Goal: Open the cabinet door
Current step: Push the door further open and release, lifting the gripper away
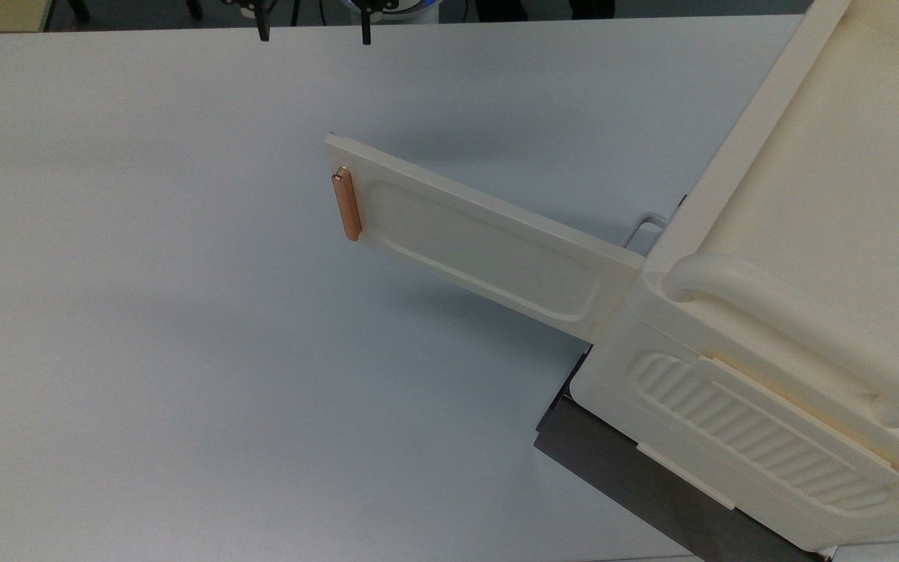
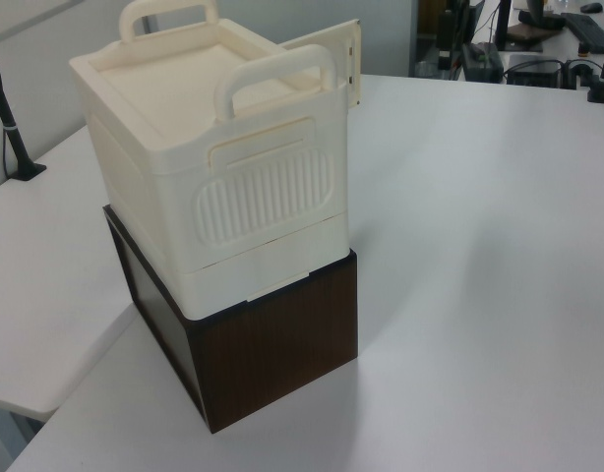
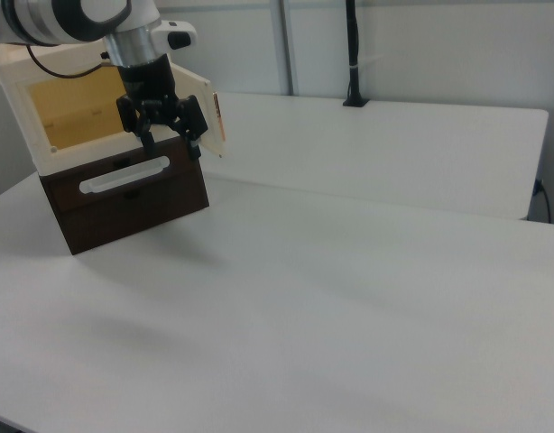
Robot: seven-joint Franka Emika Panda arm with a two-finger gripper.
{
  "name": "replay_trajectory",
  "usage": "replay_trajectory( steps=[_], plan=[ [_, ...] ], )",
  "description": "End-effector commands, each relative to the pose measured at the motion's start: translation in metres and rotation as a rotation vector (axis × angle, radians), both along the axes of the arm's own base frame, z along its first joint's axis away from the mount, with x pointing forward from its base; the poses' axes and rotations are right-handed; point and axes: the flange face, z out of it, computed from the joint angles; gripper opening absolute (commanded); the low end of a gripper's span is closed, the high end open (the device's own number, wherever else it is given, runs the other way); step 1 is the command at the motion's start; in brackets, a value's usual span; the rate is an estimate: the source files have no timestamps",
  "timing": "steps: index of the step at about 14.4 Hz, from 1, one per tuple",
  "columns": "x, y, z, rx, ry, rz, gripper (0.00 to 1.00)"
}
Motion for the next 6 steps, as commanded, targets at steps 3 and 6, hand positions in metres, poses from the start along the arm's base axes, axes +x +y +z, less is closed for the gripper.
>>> replay_trajectory(
  steps=[3, 6],
  plan=[
    [-0.0097, 0.0005, -0.0020, -0.001, 0.020, -0.024, 1.00],
    [-0.0089, 0.0005, -0.0037, -0.003, 0.023, -0.018, 1.00]
  ],
)
